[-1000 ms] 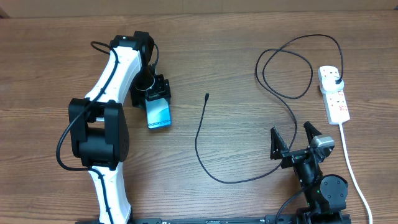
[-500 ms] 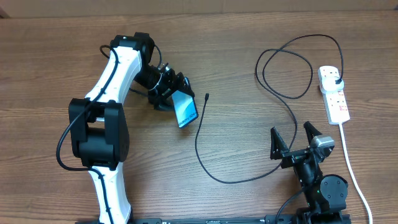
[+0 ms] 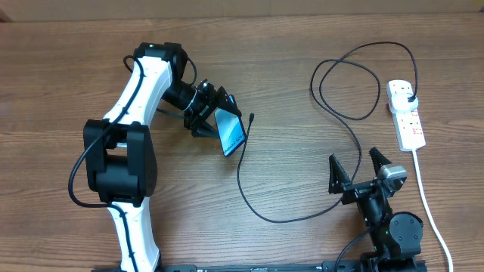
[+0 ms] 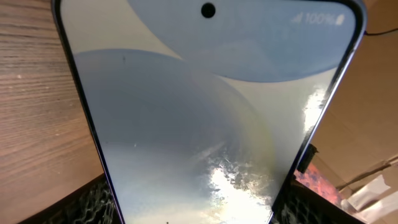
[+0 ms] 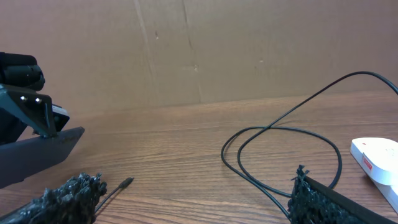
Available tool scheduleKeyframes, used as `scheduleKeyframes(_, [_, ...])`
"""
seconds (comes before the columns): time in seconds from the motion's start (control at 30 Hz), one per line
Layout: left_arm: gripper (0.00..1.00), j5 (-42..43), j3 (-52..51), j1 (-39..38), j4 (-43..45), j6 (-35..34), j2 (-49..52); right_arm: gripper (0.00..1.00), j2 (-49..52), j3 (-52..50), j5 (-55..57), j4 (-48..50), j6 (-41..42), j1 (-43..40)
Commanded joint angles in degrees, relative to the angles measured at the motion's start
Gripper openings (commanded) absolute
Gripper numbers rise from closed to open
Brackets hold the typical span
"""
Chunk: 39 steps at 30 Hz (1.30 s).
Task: Plug charger to phone and switch on socket
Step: 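Lift the phone with the left gripper and tilt it upright toward center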
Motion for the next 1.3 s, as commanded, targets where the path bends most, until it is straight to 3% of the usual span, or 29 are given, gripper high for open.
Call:
scheduleKeyframes(0.0, [0.75, 4.04, 1.79, 0.04, -0.31, -0.04, -0.26, 1.0, -0.57, -0.59, 0.76, 0.24, -0.07, 0.44])
scheduleKeyframes(0.33, [0.74, 5.84, 1.79, 0.35, -1.33, -13.03, -0.26, 1.0, -0.57, -0.59, 0.74, 0.24, -0.07, 0.44])
scheduleKeyframes(0.87, [0.73, 14.38, 1.79, 0.81, -1.77, -27.56, -0.26, 1.0, -0.57, -0.59, 0.74, 0.22, -0.07, 0.44])
scheduleKeyframes(1.27, [0.73, 14.34, 1.79, 0.81, -1.62, -31.95, -0.26, 1.0, -0.57, -0.59, 0.74, 0.24, -0.07, 0.44])
